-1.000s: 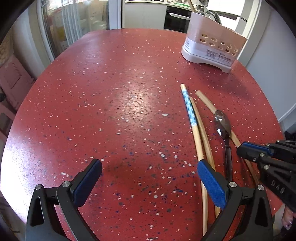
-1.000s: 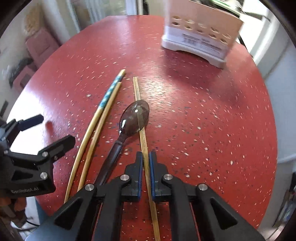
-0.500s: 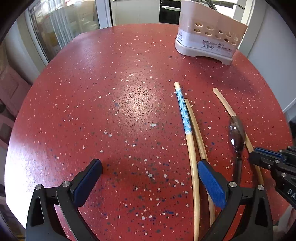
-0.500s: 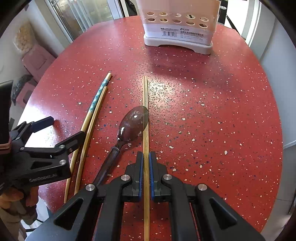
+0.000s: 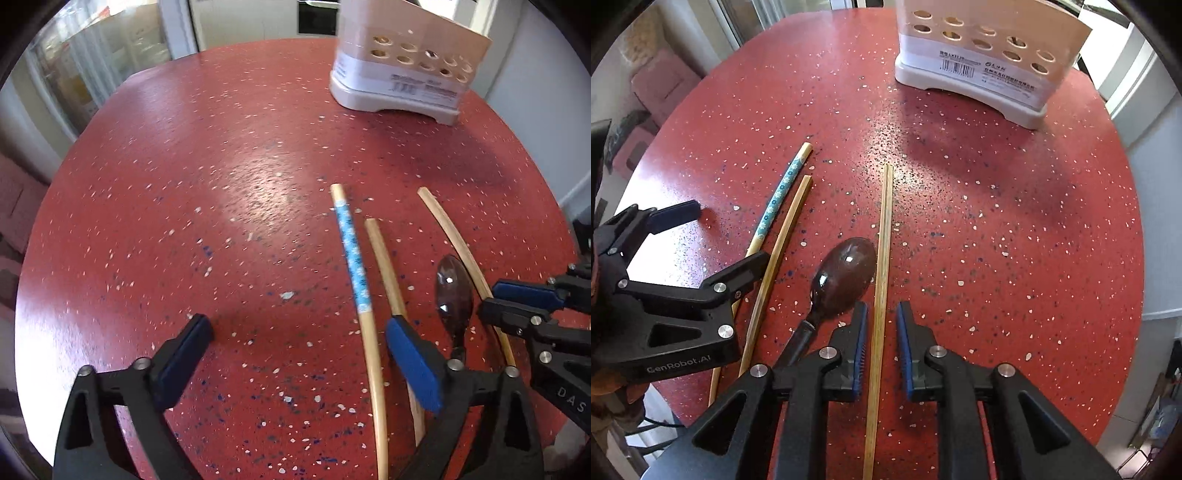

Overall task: Organize utensils
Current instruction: 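Grasp a plain chopstick with the right tool while the left tool grasps the blue-patterned chopstick, then carry both held chopsticks to the utensil holder and lower them in, then open both tools to release the chopsticks into the holder, then move both open tools back over the last spoon and chopstick, then grasp the last dark spoon with the right tool while the left tool approaches the chopstick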

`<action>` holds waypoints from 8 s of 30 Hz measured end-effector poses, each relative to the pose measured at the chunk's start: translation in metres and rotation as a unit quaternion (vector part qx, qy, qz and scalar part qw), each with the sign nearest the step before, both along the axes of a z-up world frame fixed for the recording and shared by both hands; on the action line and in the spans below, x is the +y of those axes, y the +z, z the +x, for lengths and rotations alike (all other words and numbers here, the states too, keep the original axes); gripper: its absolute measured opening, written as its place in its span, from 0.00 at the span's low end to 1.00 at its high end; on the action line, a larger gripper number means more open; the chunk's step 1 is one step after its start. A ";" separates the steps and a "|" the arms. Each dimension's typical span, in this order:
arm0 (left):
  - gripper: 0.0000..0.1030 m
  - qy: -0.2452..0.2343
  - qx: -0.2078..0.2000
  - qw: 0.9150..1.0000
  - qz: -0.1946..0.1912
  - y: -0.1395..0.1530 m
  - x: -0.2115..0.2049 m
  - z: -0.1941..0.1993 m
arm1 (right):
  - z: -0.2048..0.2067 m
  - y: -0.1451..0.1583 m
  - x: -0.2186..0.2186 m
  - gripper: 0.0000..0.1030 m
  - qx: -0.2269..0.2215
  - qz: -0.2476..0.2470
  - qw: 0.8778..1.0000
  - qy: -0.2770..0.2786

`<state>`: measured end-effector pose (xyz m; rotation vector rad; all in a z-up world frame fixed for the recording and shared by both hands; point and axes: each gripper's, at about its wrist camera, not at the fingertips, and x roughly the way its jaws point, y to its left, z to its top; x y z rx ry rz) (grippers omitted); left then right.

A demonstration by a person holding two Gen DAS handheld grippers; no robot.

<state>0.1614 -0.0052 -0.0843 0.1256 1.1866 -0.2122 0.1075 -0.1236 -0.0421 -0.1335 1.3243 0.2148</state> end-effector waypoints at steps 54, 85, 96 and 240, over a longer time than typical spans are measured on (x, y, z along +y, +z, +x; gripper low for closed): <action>0.35 0.041 -0.237 0.959 -0.152 0.166 0.002 -0.031 | -0.021 0.130 -0.106 0.06 -0.222 0.195 0.955 -0.020; 0.35 0.047 -0.349 0.914 -0.201 0.245 -0.039 0.136 | 0.139 0.214 -0.125 0.06 -0.368 0.203 0.907 -0.038; 0.35 0.062 -0.358 0.910 -0.201 0.213 -0.053 0.185 | 0.188 0.180 -0.102 0.06 -0.416 0.136 0.899 -0.007; 1.00 0.056 -0.054 0.995 -0.063 0.044 0.042 -0.069 | -0.045 -0.008 -0.002 0.12 -0.026 0.105 0.990 -0.093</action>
